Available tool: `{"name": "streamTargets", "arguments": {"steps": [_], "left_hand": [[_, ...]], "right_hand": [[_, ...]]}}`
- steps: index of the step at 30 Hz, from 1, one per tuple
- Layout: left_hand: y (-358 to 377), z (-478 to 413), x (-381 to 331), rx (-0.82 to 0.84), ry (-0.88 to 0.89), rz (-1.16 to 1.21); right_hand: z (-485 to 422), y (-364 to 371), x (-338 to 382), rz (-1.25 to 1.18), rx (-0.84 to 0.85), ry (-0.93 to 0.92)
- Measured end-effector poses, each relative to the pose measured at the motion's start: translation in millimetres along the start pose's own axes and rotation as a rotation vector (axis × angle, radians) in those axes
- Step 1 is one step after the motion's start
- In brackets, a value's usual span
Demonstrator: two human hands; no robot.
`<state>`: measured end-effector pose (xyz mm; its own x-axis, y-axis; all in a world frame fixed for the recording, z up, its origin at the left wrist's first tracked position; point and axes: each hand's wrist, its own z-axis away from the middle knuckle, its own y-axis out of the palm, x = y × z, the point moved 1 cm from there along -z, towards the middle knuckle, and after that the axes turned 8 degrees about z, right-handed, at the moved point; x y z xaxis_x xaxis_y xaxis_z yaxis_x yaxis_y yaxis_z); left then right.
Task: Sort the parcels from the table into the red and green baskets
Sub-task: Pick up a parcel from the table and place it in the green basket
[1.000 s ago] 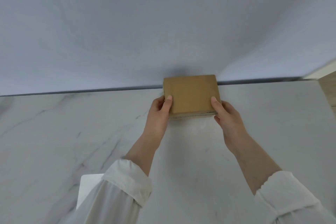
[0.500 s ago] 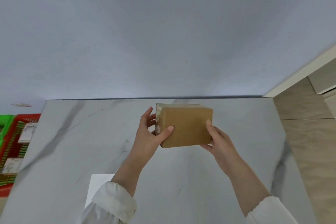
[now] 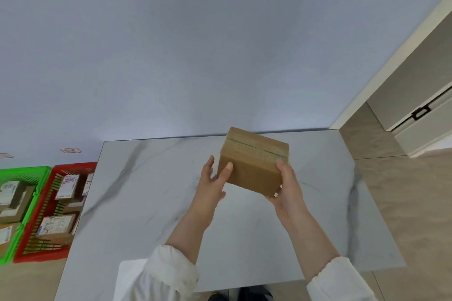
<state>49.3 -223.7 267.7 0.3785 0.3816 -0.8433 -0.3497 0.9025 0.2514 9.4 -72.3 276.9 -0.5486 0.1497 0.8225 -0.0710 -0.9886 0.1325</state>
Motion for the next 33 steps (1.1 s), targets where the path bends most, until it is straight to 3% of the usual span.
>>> {"name": "streamTargets", "arguments": {"steps": [3, 6, 13, 15, 20, 23, 26, 29, 33], "left_hand": [[5, 24, 6, 0.054, -0.114, 0.241], [0, 37, 4, 0.028, -0.074, 0.381], [-18, 53, -5, 0.099, -0.028, 0.381], [-13, 57, -3, 0.056, -0.034, 0.382], [10, 70, 2, 0.013, -0.016, 0.278], [20, 76, -1, 0.038, -0.045, 0.251], [22, 78, -2, -0.001, -0.05, 0.265], [17, 79, -2, -0.028, -0.017, 0.275], [12, 84, -2, 0.013, 0.039, 0.339]], "right_hand": [[31, 7, -13, 0.067, 0.026, -0.072], [54, 8, -21, 0.104, 0.109, -0.059], [65, -12, -12, 0.119, 0.233, -0.042], [71, -12, -11, 0.157, 0.18, -0.081], [86, -9, -18, 0.443, -0.101, -0.431], [94, -6, -32, 0.647, -0.189, -0.715], [100, -4, -40, 0.745, -0.203, -0.819], [103, -8, -39, 0.648, -0.114, -0.742], [105, -12, -37, 0.272, -0.008, -0.309]]}}
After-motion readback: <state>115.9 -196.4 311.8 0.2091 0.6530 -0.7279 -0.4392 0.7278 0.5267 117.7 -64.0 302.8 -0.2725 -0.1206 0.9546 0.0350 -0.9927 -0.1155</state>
